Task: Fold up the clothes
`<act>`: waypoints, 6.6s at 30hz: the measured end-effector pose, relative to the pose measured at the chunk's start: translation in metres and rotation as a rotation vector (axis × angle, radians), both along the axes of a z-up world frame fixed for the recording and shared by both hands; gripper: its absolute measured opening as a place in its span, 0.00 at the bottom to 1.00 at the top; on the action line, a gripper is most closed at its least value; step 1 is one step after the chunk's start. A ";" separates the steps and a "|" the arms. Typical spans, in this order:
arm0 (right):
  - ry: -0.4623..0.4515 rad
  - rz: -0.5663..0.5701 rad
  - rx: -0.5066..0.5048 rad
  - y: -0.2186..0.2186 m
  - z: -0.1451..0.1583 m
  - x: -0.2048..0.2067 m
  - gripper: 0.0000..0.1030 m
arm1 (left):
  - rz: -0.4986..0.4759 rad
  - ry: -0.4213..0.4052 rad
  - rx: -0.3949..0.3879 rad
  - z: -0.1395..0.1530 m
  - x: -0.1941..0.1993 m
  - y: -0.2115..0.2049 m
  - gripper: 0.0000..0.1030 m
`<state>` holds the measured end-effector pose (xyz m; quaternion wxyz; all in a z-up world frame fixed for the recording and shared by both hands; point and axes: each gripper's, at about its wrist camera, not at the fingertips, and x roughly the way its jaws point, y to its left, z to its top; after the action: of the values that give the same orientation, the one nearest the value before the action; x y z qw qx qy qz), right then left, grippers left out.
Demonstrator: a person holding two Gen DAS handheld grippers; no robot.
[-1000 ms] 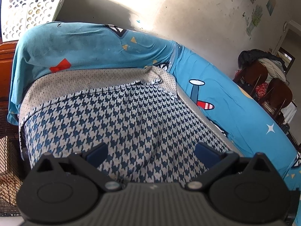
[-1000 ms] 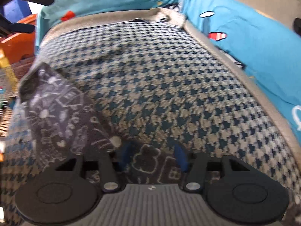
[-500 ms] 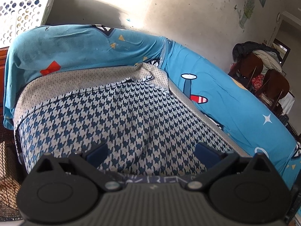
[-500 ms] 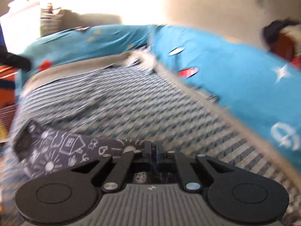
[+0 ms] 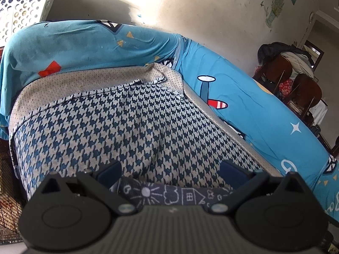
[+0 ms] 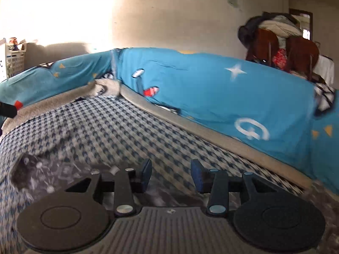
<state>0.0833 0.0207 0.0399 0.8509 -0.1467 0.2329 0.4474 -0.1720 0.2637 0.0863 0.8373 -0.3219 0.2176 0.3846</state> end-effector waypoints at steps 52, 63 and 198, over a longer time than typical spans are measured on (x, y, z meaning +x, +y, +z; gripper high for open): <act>-0.147 -0.335 -0.058 -0.027 -0.021 0.046 0.15 | 0.001 0.032 0.009 -0.002 0.007 0.004 1.00; -0.024 -0.020 -0.023 -0.019 -0.018 -0.044 0.16 | 0.099 0.015 -0.001 -0.001 -0.021 0.026 1.00; 0.276 -0.502 -0.209 -0.287 -0.023 -0.081 0.71 | -1.084 0.371 0.241 -0.101 0.122 -0.299 1.00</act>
<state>0.0020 -0.2663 0.0173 0.8754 -0.1092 0.4203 0.2124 -0.0501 -0.0357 -0.0142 0.8932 0.0057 0.4488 -0.0267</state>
